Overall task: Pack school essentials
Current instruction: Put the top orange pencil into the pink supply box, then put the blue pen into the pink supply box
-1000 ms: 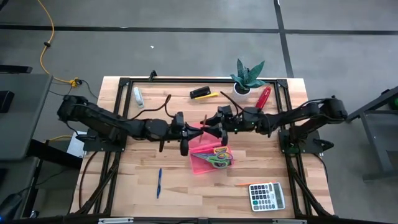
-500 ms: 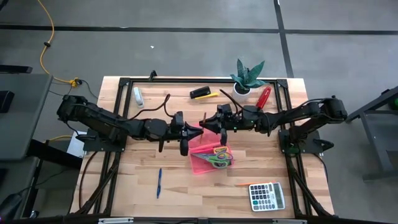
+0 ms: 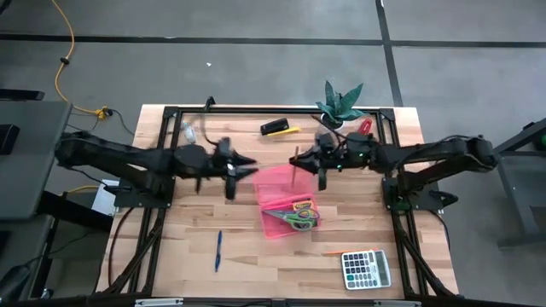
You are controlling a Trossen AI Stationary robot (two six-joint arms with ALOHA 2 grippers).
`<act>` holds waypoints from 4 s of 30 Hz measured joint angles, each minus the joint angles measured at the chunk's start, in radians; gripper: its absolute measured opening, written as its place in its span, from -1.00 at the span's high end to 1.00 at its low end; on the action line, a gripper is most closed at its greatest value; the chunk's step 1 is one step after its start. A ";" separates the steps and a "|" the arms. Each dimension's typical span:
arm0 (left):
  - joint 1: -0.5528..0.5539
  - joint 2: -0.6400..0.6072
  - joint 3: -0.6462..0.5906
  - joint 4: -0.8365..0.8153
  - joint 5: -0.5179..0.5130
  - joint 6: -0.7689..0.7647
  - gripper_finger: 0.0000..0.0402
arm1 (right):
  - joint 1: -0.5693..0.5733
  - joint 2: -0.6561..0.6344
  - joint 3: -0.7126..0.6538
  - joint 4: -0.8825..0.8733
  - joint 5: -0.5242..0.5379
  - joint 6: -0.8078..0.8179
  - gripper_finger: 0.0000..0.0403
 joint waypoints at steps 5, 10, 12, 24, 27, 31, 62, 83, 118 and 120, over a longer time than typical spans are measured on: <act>0.003 -0.224 0.000 -0.043 -0.071 0.060 0.30 | -0.004 -0.052 0.089 -0.206 0.011 -0.109 0.99; -0.017 -0.359 0.000 -0.039 -0.091 0.090 0.31 | 0.015 0.014 0.210 -0.381 0.028 -0.204 0.99; -0.026 -0.387 0.000 -0.040 -0.099 0.090 0.31 | 0.027 0.071 0.259 -0.413 0.007 -0.224 0.99; -0.031 -0.388 0.000 -0.055 -0.119 0.090 0.31 | 0.080 0.501 0.513 -0.759 -0.127 -0.431 1.00; -0.031 -0.380 0.000 -0.054 -0.120 0.084 0.31 | 0.079 0.562 0.513 -0.761 -0.128 -0.420 1.00; -0.031 -0.376 0.000 -0.065 -0.120 0.082 0.31 | 0.079 0.610 0.513 -0.779 -0.103 -0.416 1.00; -0.031 -0.376 0.000 -0.073 -0.119 0.082 0.31 | 0.074 0.611 0.514 -0.967 -0.061 -0.386 0.79; -0.031 -0.386 0.000 -0.152 -0.119 0.082 0.31 | 0.063 0.466 0.459 -1.218 -0.063 -0.375 0.18; -0.031 -0.386 -0.154 0.085 -0.134 0.100 0.31 | 0.122 -0.181 -0.227 0.110 0.160 -0.065 0.26; -0.031 -0.386 -0.154 0.085 -0.134 0.100 0.31 | 0.122 -0.181 -0.227 0.110 0.160 -0.065 0.26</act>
